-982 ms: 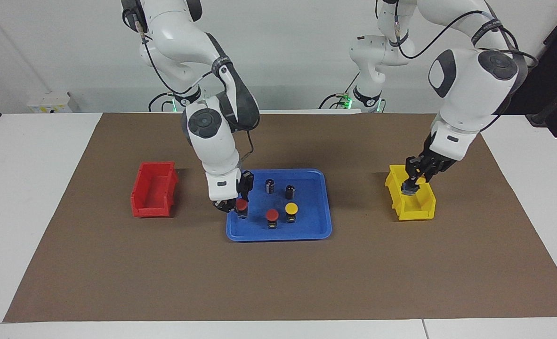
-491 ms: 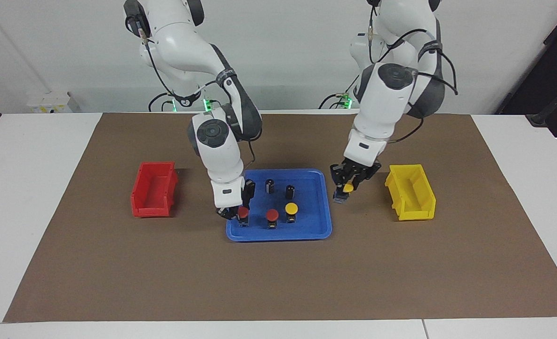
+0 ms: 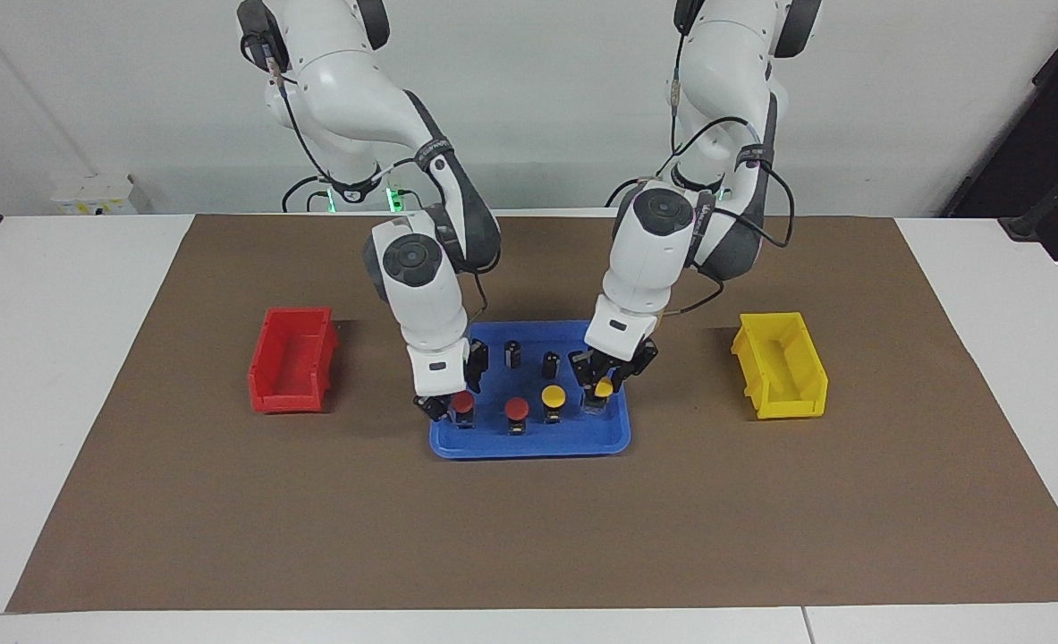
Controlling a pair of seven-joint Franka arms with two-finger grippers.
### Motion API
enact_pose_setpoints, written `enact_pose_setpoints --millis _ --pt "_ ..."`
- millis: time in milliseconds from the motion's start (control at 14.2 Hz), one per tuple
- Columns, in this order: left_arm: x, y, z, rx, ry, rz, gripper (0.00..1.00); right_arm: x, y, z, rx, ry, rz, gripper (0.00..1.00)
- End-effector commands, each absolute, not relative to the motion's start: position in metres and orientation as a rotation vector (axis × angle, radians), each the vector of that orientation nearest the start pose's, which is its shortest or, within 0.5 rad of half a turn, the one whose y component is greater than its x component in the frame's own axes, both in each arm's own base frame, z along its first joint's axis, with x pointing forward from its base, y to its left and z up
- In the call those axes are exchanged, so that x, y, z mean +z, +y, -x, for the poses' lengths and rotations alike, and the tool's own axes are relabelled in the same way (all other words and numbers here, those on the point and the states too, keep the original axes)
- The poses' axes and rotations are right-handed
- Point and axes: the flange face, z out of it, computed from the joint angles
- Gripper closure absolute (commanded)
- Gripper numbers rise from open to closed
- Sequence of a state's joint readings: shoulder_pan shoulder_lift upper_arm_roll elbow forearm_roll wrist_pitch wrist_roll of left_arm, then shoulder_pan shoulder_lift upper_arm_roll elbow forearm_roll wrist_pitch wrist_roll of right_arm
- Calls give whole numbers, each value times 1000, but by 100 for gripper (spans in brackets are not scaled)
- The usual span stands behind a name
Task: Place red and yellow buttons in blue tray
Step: 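Place the yellow and red buttons in the blue tray with both grippers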
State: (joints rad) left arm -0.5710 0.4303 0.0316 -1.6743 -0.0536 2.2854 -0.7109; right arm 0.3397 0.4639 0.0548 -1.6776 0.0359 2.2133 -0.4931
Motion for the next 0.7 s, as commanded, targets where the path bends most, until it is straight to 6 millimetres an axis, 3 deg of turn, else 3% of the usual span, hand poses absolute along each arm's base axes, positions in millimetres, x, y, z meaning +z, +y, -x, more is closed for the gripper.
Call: enact_pose_setpoints --millis 0,70,140,211,281,421,632 --pt "368 -356 -588 -232 -351 3244 98 361 252 -624 -151 -1287 2818 1" --pt "366 -354 -588 -217 -350 3239 98 374 249 -622 -149 -1279 2820 1" --pt "365 -353 -588 -214 -351 3236 90 392 242 -620 -140 -1264 2824 1" --pt "365 -353 -588 -211 -346 3231 54 410 231 -618 -129 -1244 2831 1" --pt "365 -353 -587 -219 -335 3225 26 429 213 -616 -116 -1209 2846 1" --pt "367 -356 -587 -242 -303 3213 3 461 183 -613 -98 -1150 2873 1" --pt "387 -359 -586 -232 -292 3205 0 495 132 -607 -34 -1032 2916 1"
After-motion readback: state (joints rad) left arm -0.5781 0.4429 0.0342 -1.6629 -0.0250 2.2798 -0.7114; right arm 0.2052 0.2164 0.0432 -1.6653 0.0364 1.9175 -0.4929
